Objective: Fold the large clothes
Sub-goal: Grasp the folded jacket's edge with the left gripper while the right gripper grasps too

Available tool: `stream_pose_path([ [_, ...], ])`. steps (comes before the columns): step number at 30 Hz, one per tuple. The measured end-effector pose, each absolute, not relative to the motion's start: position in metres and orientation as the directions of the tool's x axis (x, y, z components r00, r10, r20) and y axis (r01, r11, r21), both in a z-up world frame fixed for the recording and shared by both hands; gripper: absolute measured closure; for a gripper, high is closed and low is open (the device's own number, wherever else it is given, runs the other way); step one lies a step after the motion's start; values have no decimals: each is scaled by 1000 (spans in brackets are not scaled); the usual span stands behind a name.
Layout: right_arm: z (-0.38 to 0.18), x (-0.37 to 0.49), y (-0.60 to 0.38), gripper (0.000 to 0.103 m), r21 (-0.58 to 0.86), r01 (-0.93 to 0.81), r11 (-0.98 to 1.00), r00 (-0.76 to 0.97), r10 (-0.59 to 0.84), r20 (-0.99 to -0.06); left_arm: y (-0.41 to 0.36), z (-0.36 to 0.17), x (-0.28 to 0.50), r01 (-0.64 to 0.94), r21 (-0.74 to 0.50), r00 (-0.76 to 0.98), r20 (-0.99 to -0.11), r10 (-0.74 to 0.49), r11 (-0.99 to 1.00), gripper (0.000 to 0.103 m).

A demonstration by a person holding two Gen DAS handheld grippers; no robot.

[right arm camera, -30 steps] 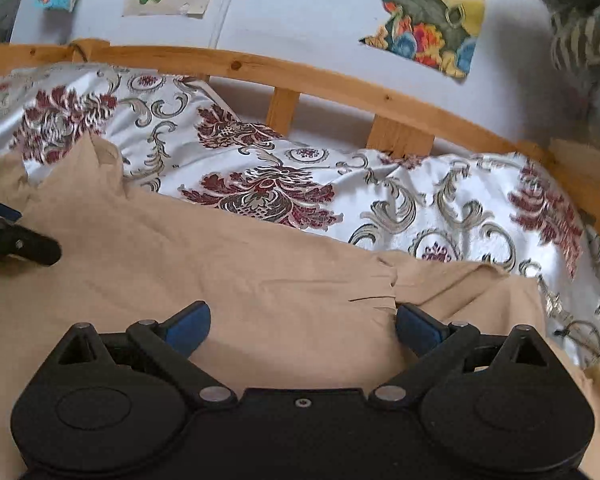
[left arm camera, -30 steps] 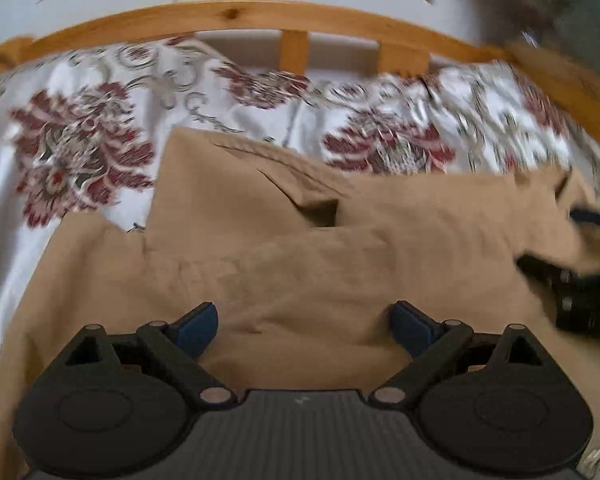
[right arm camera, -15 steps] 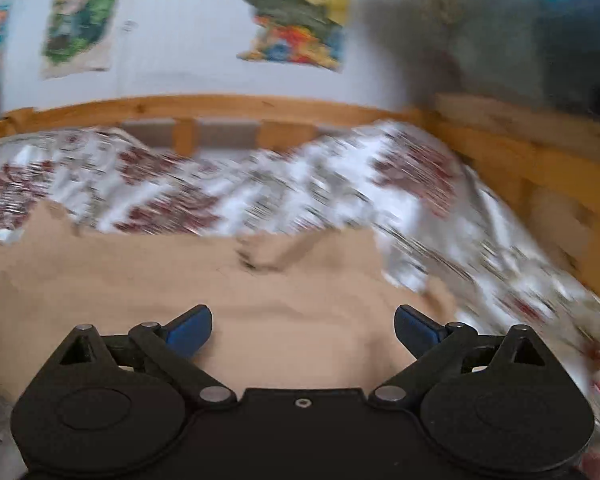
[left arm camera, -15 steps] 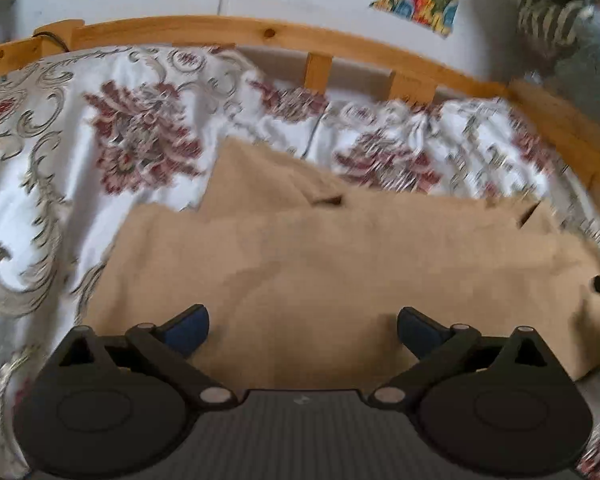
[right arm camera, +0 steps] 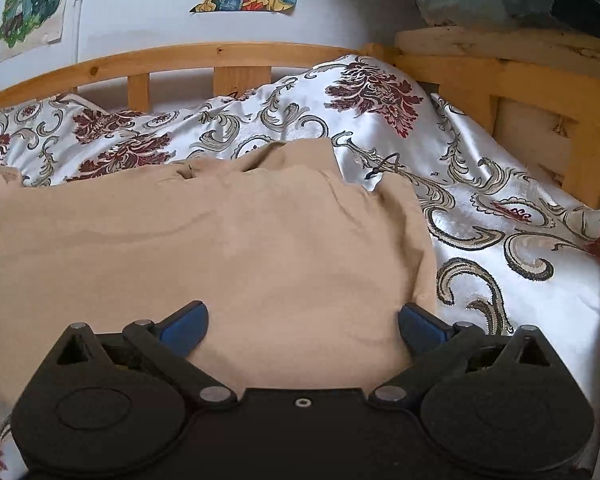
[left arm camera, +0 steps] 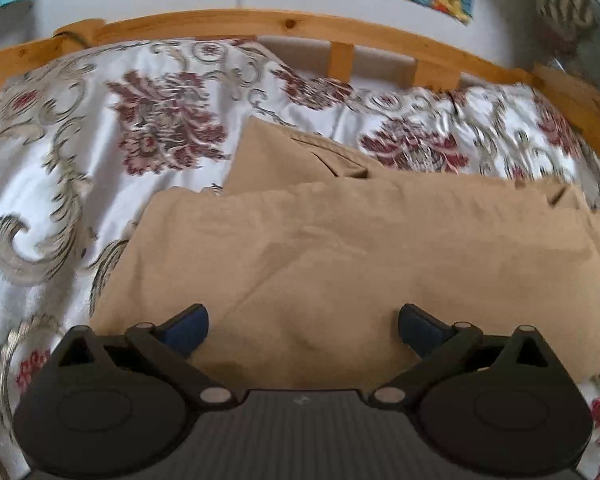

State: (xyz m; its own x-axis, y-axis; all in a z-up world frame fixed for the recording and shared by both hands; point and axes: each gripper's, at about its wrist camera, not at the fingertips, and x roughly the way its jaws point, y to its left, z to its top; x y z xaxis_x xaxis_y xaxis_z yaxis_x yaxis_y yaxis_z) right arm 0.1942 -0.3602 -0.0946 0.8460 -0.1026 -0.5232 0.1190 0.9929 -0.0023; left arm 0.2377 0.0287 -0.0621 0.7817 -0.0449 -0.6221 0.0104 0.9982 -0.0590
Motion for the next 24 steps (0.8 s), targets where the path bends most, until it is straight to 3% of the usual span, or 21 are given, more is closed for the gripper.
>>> stream_pose_path([
  [5,-56,180,-364,1,147,142,979,848,-43,-528,29,-48,187,-88,-234,842,-537,-54,968,0],
  [7,-39,164,-367,1,214,145,966,859,-15,-512,29,-48,170,-80,-308,832,-545,-106,948,0],
  [11,-31,144,-370,1,294,190,937,794,29,-607,27,-58,161,-66,-376,775,-603,-190,924,0],
  [16,-57,136,-389,1,486,296,822,707,153,-690,34,-65,178,-101,-471,760,-605,-238,876,0],
  [24,-80,141,-418,1,620,364,695,801,106,-589,64,-81,213,-294,-572,769,-617,-166,766,2],
])
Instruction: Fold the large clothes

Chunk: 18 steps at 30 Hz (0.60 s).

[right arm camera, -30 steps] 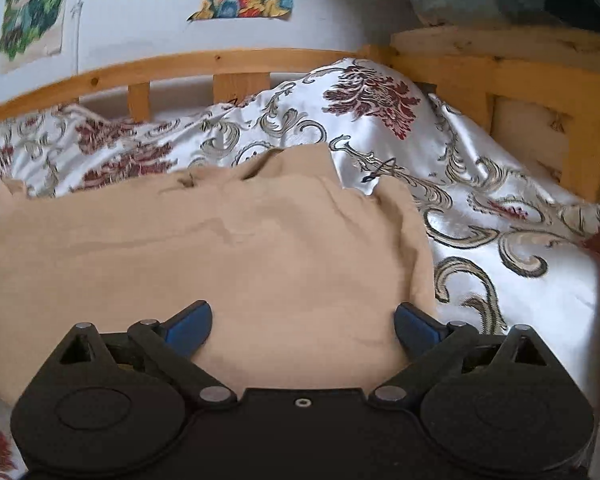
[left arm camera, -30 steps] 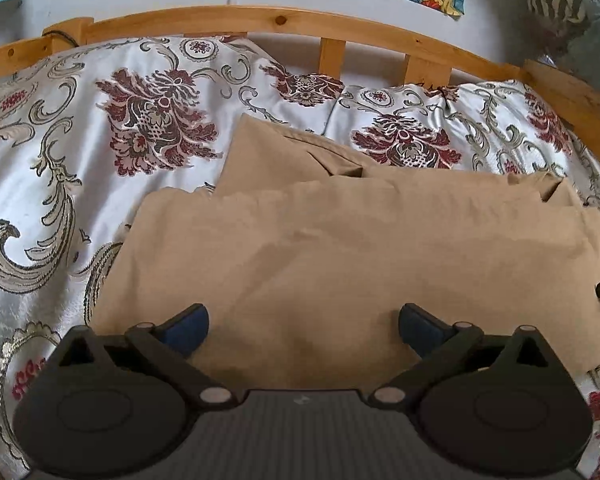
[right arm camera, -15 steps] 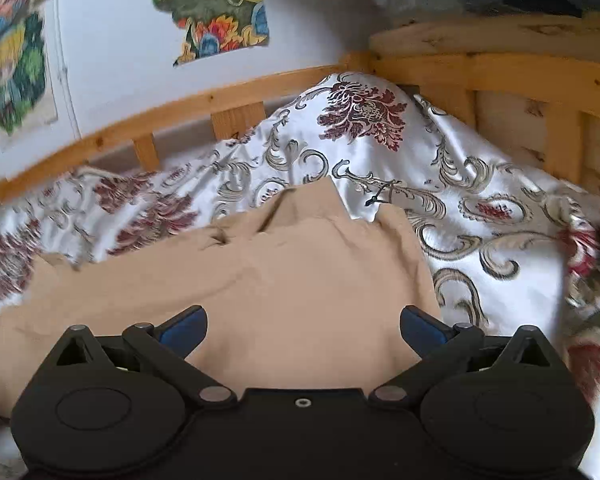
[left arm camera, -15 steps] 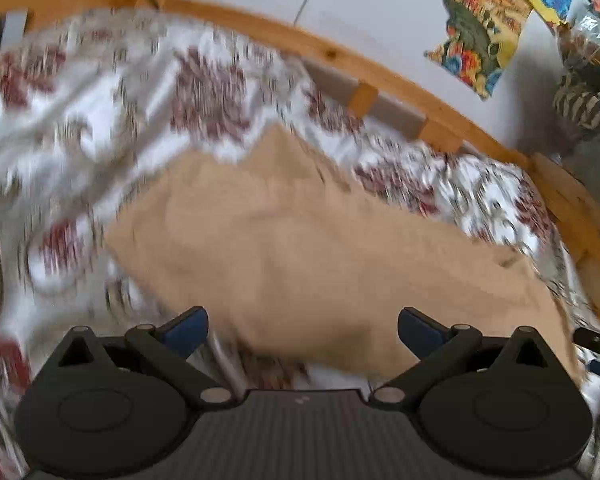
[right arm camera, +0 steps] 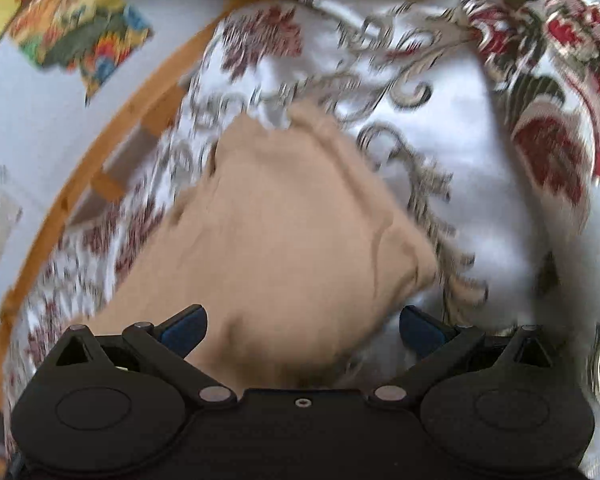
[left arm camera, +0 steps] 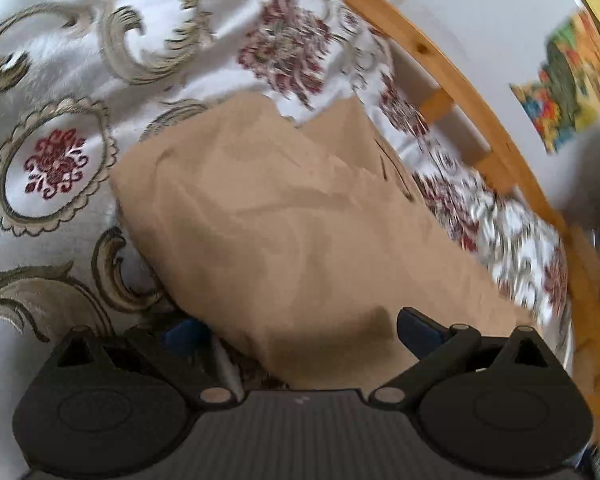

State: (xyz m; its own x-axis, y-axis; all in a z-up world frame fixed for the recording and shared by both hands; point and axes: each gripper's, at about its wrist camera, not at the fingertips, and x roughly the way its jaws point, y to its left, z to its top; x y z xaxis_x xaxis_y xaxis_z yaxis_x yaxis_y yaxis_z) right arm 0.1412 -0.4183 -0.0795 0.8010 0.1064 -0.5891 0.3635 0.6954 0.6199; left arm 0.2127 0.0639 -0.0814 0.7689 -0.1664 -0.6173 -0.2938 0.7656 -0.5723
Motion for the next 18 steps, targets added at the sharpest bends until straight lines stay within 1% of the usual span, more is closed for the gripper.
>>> stream_pose_path([
  [1,-82,140,-422,1,640,370,674,817,93,-570,66,-81,214,-306,-580,773,-615,-159,754,8],
  [2,-84,139,-426,3,653,376,657,825,82,-559,69,-80,214,-324,-584,776,-614,-144,744,18],
  [3,-86,140,-428,11,654,391,648,827,64,-558,72,-79,215,-342,-584,778,-615,-127,736,25],
  [4,-85,139,-430,24,641,412,647,823,38,-567,76,-79,213,-361,-586,777,-619,-113,725,35],
  [5,-85,139,-432,28,625,432,650,815,15,-579,80,-81,214,-369,-600,779,-616,-116,710,46],
  [6,-84,139,-433,43,607,452,654,808,-11,-590,84,-82,213,-385,-613,779,-617,-113,690,53],
  [7,-84,140,-434,58,579,476,662,795,-42,-605,88,-82,213,-416,-616,771,-629,-99,669,68],
  [8,-84,141,-436,63,561,491,666,785,-59,-617,92,-83,214,-438,-628,764,-637,-102,644,77],
  [9,-83,140,-437,67,564,493,663,787,-62,-614,96,-83,213,-445,-645,766,-634,-109,622,83],
  [10,-80,137,-437,75,559,496,665,789,-75,-610,98,-81,212,-440,-650,771,-627,-111,619,91],
  [11,-75,132,-435,79,547,490,679,792,-83,-605,98,-77,210,-433,-644,773,-625,-108,631,95],
  [12,-68,128,-431,84,529,477,702,796,-91,-598,98,-71,206,-428,-635,776,-623,-99,644,96],
  [13,-61,123,-427,86,511,460,726,804,-96,-587,98,-65,202,-424,-631,781,-617,-90,649,100],
  [15,-45,113,-418,88,487,428,761,817,-96,-569,100,-50,194,-409,-629,799,-597,-74,661,101],
  [18,-29,93,-410,88,479,424,768,824,-109,-555,111,-36,184,-404,-634,803,-591,-77,659,101],
])
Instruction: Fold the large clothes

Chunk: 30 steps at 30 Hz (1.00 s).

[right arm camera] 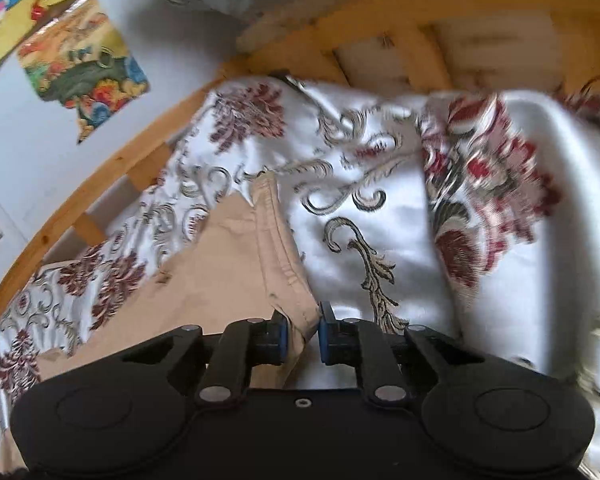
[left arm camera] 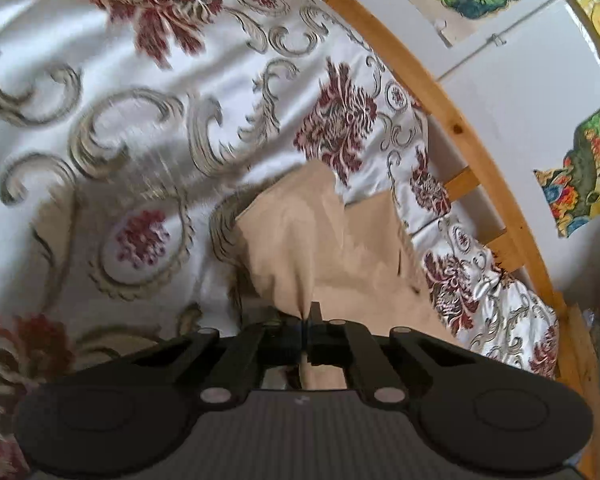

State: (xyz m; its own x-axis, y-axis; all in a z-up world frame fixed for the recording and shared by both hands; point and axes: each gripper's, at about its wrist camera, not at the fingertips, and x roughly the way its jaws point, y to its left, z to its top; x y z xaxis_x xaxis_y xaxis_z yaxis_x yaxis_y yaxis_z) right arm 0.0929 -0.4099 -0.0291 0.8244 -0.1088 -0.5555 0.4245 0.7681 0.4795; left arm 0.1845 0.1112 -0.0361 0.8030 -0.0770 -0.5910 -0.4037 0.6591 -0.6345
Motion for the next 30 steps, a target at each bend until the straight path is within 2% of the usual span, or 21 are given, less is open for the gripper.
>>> stream_pose_path([
  [3,-29,81,-400,86,449,432,782,803,-107,-586,120,-37,183,-413,-634,787,-609,-93,654,101],
  [6,-28,83,-392,72,316,477,820,769,-216,-602,122,-49,183,-449,-606,752,-653,-88,657,94],
  [7,-25,84,-390,67,277,483,831,769,-252,-588,124,-53,183,-465,-612,745,-661,-91,639,87],
  [8,-22,86,-386,62,234,481,845,774,-284,-565,125,-54,183,-462,-621,748,-656,-99,633,75],
  [9,-21,87,-381,48,206,473,857,781,-300,-547,126,-55,184,-445,-624,757,-646,-103,642,66],
  [10,-20,89,-375,36,172,452,875,795,-308,-522,126,-54,185,-429,-617,765,-636,-97,659,50],
  [11,-20,90,-366,33,137,422,896,811,-305,-498,125,-54,185,-412,-608,775,-625,-89,679,41],
  [13,-21,96,-343,30,62,334,940,849,-272,-452,125,-55,186,-378,-608,787,-609,-104,698,36],
  [16,-28,116,-300,19,-55,162,985,906,-170,-387,120,-61,196,-341,-590,772,-620,-141,732,34],
  [19,-35,145,-256,14,-142,-29,989,935,-24,-355,117,-70,202,-335,-567,762,-633,-137,752,33],
  [21,-41,161,-231,12,-197,-84,977,943,14,-333,115,-71,203,-311,-552,767,-627,-139,774,31],
  [24,-54,191,-202,3,-268,-103,958,931,-2,-364,116,-71,203,-277,-531,772,-619,-144,800,27],
  [27,-76,206,-202,3,-202,-114,973,901,16,-434,122,-73,205,-246,-564,783,-595,-182,789,21],
  [28,-81,206,-206,3,-169,-105,980,902,22,-431,122,-73,204,-244,-563,785,-593,-179,790,23],
  [30,-84,202,-207,3,-157,-103,982,902,26,-431,121,-73,203,-267,-538,790,-598,-138,800,41],
])
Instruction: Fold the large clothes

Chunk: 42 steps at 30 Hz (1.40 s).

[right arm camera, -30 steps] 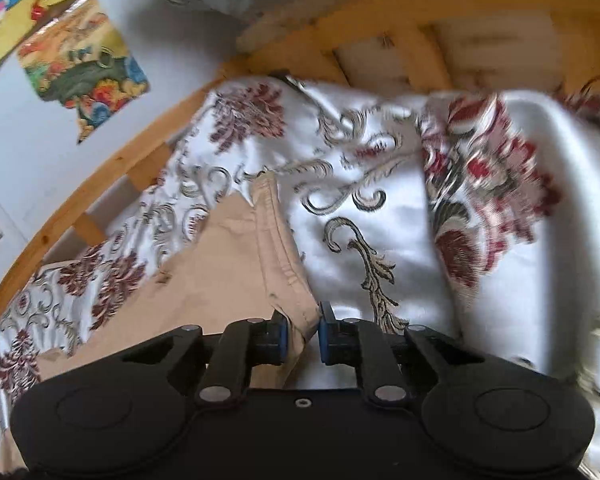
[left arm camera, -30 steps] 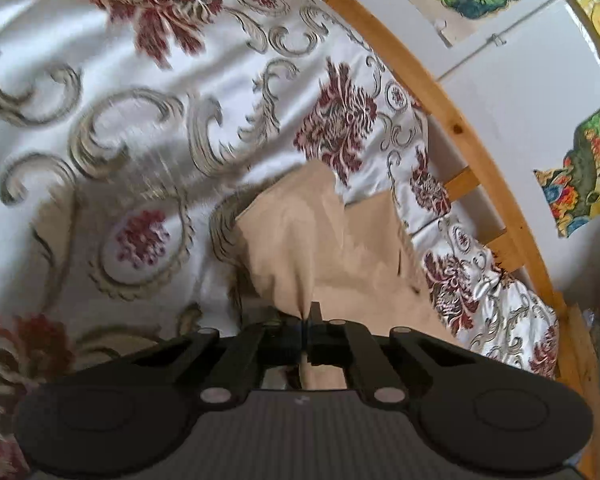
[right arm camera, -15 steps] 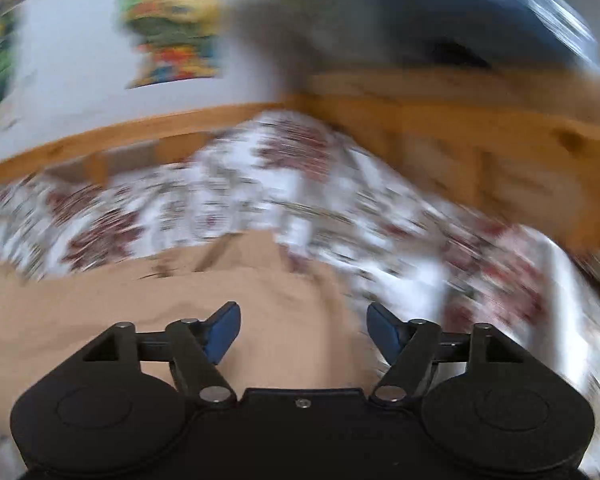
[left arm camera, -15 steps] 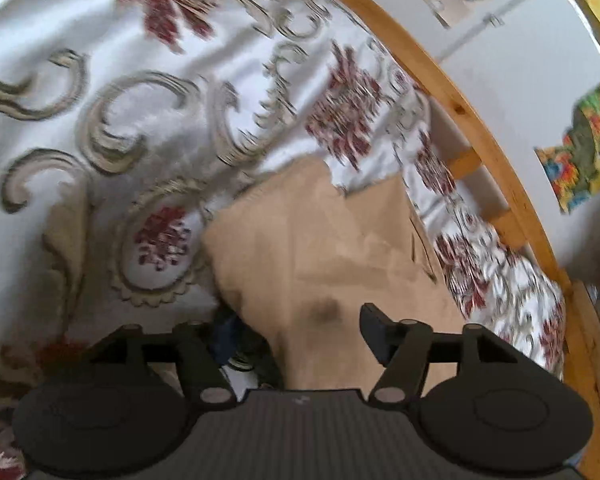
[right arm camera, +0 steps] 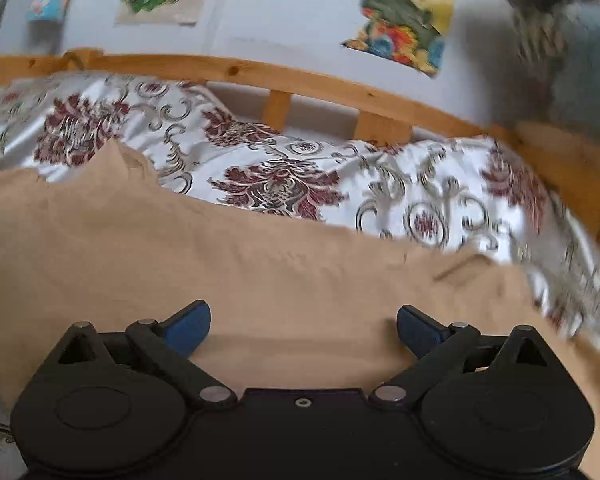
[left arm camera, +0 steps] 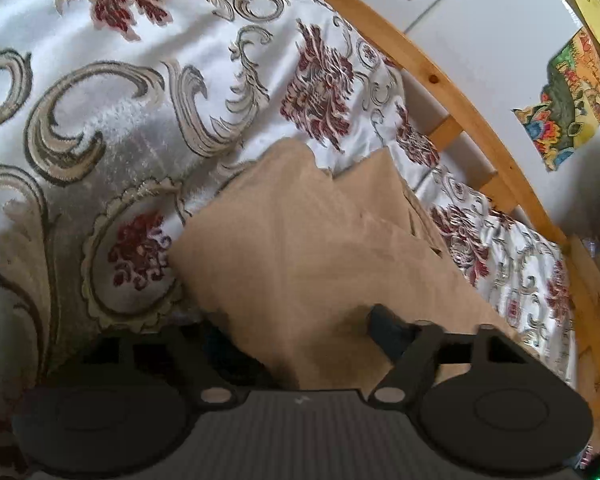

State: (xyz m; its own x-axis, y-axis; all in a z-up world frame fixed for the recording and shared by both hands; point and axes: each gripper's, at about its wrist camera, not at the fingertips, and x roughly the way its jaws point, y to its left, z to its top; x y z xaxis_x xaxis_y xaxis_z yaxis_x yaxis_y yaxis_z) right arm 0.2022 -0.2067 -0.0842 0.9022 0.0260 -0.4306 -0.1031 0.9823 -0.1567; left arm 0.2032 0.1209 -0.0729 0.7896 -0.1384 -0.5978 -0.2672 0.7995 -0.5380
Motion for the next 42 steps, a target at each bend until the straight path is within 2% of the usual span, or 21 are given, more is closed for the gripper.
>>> stream_pose_path([
  [1,-85,202,-205,3,-165,-103,981,902,22,-432,120,-72,203,-285,-521,790,-603,-111,805,66],
  [2,-85,201,-204,3,-167,-102,981,902,21,-430,120,-71,204,-300,-508,788,-609,-90,807,80],
  [4,-87,200,-205,3,-162,-104,981,903,24,-429,117,-63,201,-308,-503,799,-597,-67,808,90],
  [7,-87,198,-206,3,-152,-98,984,902,23,-430,93,-31,196,-249,-405,834,-551,-18,880,102],
  [10,-88,197,-209,3,-140,-86,986,901,17,-434,48,16,187,-61,-266,893,-446,-67,962,103],
  [13,-87,201,-217,3,-83,-74,994,891,29,-454,-5,58,185,104,-83,912,-389,-129,991,103],
  [15,-83,202,-228,3,-12,-84,996,890,70,-450,-39,79,189,184,15,908,-385,-164,983,103],
  [17,-74,200,-245,8,86,-112,990,887,138,-440,-67,91,192,241,88,900,-393,-189,966,103],
  [19,-57,196,-270,16,178,-60,982,881,136,-453,-92,97,195,287,141,886,-416,-206,948,103],
  [24,-23,171,-376,20,578,135,805,840,217,-498,-148,92,201,354,212,847,-485,-216,911,103],
  [27,-22,150,-432,19,797,139,587,835,364,-414,-172,87,200,394,241,824,-521,-225,887,103],
  [30,-46,139,-454,15,937,88,338,812,521,-265,-190,77,196,444,264,805,-538,-251,856,103],
  [33,-83,145,-452,15,995,95,28,803,588,-93,-205,67,187,496,282,779,-562,-277,822,103],
  [35,-92,157,-446,17,995,103,0,787,612,-82,-214,59,177,532,283,757,-580,-299,798,103],
  [38,-84,168,-450,26,996,37,82,798,597,-79,-225,44,160,604,292,716,-608,-343,741,103],
  [39,-79,170,-451,37,990,26,136,802,589,-102,-230,37,155,626,302,704,-615,-355,719,103],
  [40,-77,173,-453,56,982,19,186,807,577,-125,-232,33,150,644,307,695,-617,-369,700,103],
  [42,-70,175,-457,75,956,28,291,821,539,-188,-237,25,143,695,280,653,-632,-418,662,103],
])
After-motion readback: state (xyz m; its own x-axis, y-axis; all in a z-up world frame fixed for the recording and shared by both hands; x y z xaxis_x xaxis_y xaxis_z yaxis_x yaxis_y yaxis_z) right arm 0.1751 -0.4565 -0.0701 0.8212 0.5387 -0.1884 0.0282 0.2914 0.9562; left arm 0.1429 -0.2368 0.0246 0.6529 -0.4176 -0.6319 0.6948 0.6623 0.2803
